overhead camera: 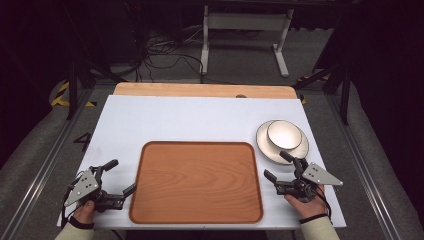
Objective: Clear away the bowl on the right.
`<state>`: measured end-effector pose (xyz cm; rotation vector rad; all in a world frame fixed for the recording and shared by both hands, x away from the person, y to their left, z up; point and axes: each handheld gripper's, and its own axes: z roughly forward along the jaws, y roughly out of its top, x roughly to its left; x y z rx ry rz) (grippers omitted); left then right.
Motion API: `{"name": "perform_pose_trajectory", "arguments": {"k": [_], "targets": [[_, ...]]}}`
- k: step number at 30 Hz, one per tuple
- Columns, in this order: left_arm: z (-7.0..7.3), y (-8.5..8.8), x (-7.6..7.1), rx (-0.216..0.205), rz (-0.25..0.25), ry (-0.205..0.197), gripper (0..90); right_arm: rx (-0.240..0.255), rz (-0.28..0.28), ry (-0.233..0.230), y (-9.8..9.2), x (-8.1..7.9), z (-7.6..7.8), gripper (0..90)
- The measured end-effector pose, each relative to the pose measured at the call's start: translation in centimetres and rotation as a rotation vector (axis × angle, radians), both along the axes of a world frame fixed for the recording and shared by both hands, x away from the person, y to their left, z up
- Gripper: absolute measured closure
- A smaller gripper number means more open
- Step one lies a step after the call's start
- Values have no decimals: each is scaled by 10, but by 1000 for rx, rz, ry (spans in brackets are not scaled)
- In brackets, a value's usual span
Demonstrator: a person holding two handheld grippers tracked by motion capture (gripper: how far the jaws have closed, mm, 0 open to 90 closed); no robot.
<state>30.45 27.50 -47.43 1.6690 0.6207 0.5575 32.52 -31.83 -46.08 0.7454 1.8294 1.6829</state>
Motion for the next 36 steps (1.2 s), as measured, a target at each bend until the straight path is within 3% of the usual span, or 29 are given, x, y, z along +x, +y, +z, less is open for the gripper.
{"name": "perform_pose_trajectory", "arguments": {"k": [10,20,36], "targets": [[0,0,0,-2,2,3,3,-1,-1,9,0,1,1,105],[0,0,0,0,1,1,3,-21,-1,47,2,3,3,178],[0,0,0,-4,3,3,3,-7,-8,39,1,1,32,181]]}}
